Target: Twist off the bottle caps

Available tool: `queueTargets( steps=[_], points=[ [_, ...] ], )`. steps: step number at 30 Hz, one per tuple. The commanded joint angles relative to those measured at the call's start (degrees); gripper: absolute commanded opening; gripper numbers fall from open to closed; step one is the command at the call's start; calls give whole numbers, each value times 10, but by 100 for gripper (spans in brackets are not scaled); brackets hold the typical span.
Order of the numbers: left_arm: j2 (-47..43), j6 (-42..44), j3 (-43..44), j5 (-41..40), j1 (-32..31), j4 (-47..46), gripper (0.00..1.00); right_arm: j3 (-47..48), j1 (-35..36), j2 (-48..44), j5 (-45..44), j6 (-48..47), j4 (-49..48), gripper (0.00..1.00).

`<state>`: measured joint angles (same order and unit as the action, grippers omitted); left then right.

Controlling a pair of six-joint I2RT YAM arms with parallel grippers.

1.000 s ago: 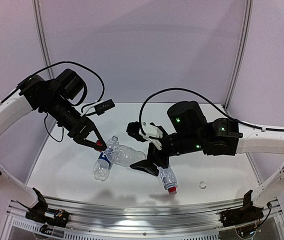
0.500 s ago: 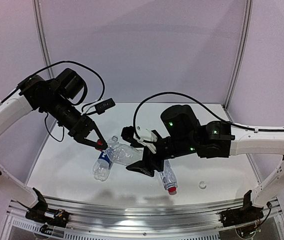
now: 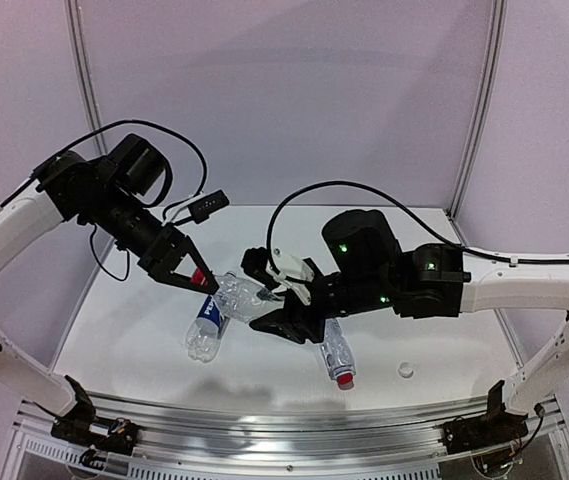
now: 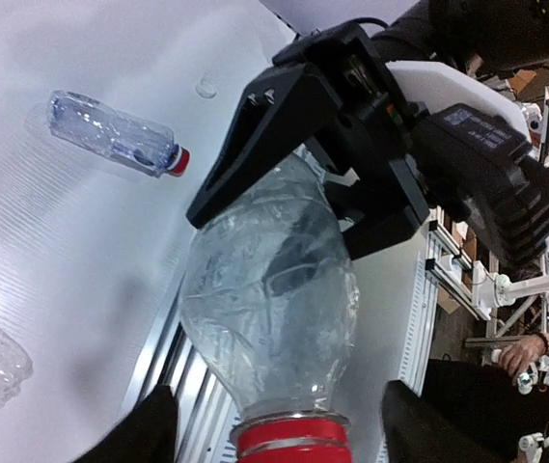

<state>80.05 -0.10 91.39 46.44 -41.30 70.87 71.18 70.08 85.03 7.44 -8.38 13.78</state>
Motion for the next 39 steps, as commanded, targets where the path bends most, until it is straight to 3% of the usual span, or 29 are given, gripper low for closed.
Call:
queueTargets(
  steps=[1, 7, 12, 16, 19, 25, 39],
  points=[
    [-37, -35, -23, -20, 33, -59, 98, -32, 9, -13, -37, 61, -59, 40],
    [-109, -79, -67, -56, 91, -149, 99, -79, 14, -29, -95, 167, -117, 37],
    [-165, -135, -124, 18, 138, -264, 99, -98, 17, -29, -111, 233, -169, 36],
    [-178, -236, -190, 113, 168, -412, 94, -97, 19, -22, -104, 249, -190, 36],
    [-178, -281, -211, 124, 171, -482, 91, -94, 20, -18, -94, 255, -202, 36],
    [-154, -307, -212, 137, 170, -527, 83, -84, 20, -8, -77, 271, -230, 35],
    [-122, -285, -209, 115, 126, -515, 72, -51, 20, 18, -56, 277, -245, 35]
  ],
)
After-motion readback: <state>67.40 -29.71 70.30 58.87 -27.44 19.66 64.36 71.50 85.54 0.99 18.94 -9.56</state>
